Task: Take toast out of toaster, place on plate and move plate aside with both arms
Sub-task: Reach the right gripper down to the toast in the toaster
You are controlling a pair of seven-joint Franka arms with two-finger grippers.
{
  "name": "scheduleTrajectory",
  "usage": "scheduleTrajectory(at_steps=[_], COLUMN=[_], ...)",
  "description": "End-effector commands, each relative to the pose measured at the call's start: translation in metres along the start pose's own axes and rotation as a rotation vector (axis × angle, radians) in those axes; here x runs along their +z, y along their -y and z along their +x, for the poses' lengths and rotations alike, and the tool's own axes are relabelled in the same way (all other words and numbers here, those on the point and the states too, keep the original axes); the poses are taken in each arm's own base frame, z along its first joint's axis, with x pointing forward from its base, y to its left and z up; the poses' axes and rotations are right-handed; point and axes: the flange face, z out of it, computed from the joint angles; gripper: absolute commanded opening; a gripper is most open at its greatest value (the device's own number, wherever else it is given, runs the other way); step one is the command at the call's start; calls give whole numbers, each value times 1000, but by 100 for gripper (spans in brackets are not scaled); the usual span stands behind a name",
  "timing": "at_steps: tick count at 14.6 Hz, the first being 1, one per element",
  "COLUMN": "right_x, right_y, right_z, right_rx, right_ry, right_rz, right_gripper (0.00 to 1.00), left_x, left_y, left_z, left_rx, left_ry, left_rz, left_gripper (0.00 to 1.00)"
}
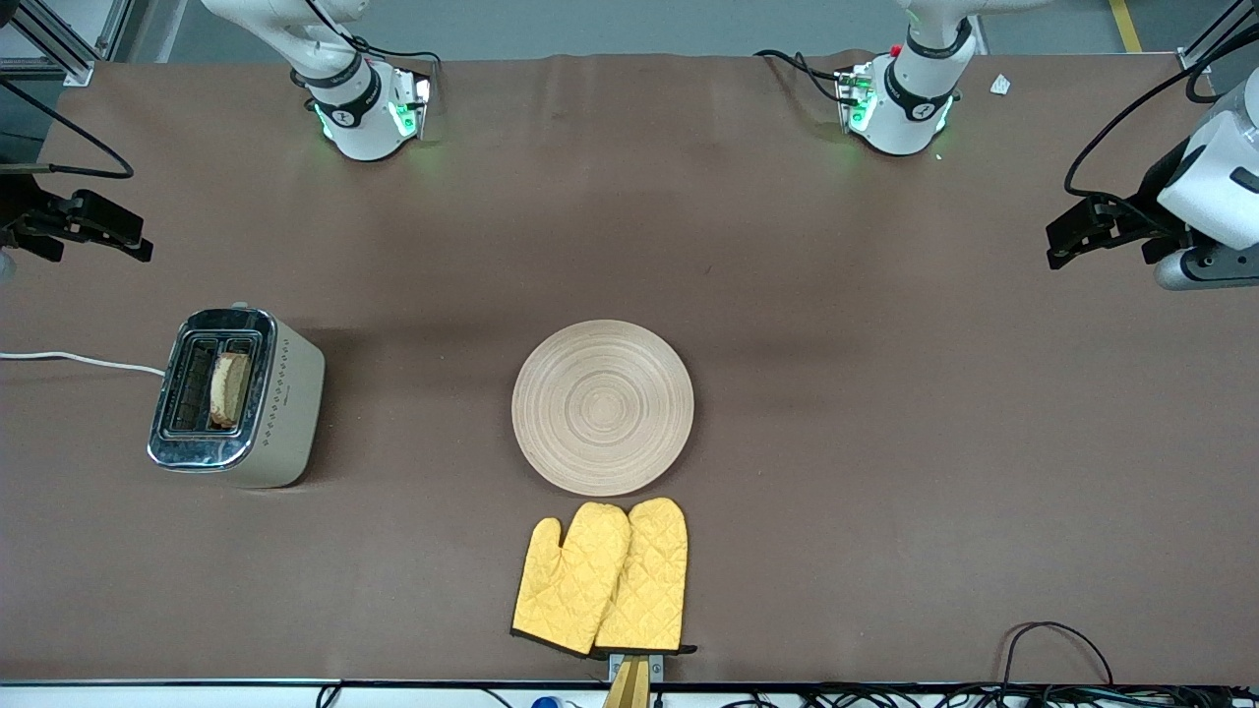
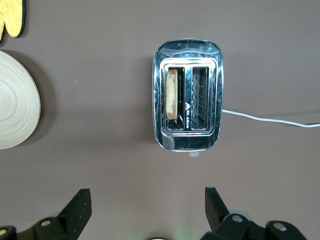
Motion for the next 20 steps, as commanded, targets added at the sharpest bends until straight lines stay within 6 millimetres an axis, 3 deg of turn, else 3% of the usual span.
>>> scheduleTrajectory(at_steps=[1,4,6,15,20], right_x=[-4,-5,9,170,239], right_y=[-2,-16,-17,-25,-37], right_z=[-7,-9,-6,35,68], right_rx=[-1,21,21,28,44], right_ry=[-1,11,37,12,14], right_rz=[-13,2,6,5,10], right_gripper=[100,100,100,100,96], left_x=[-5,-4,-4,2,5], left_y=[-1,1,5,13,14], left_z=[2,3,3,14,14], left_rx=[15,11,6,-11,7], left_ry=[-1,0,-1,7,13], left_rz=[-4,-5,-7,-11,1], left_gripper=[100,100,100,100,100])
